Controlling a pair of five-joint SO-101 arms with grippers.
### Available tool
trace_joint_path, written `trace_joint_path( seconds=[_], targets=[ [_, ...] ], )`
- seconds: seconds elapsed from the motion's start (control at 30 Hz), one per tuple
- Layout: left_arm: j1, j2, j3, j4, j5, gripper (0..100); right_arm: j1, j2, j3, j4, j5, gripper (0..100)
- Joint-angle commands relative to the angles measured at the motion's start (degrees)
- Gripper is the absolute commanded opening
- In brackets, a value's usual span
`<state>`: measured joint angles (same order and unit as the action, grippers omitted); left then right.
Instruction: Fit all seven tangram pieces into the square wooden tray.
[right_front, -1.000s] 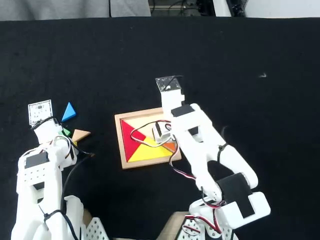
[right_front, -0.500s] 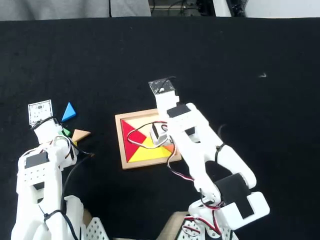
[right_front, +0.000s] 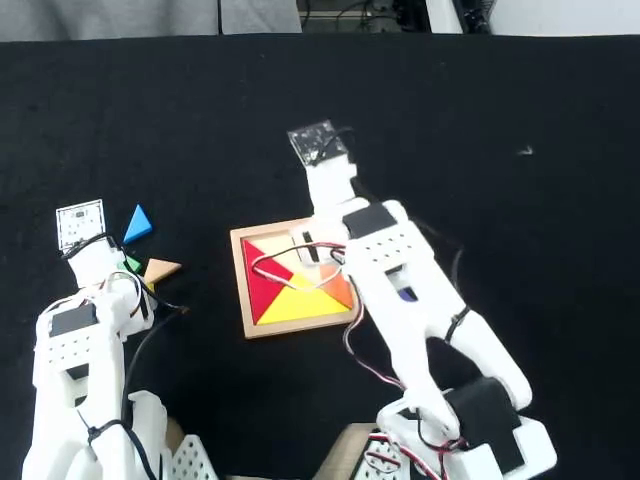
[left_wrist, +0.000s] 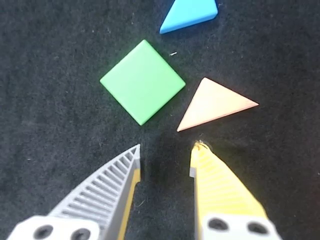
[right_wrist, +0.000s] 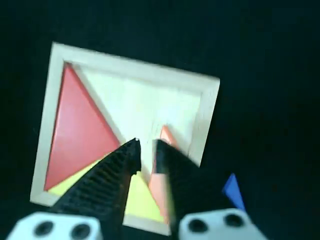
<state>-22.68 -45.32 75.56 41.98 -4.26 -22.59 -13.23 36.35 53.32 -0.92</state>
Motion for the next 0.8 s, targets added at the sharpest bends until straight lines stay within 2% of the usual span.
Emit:
trace_joint_path(
  seconds=[0.0, 0.23, 0.77],
  targets=[
    [0.75, -0.97, -0.57, -0.7, -0.18, 17, 3.34, 3.47, -3.12, -1.76, 0.7, 2.8],
    [0.75, -0.97, -0.57, -0.7, -0.18, 17, 6.77, 9.98, -3.3, -1.76, 0.88, 2.8],
    [0.75, -0.97, -0.57, -0.7, -0.18, 17, 2.46, 9.98, -1.45, -1.41, 3.96, 2.8]
  ],
)
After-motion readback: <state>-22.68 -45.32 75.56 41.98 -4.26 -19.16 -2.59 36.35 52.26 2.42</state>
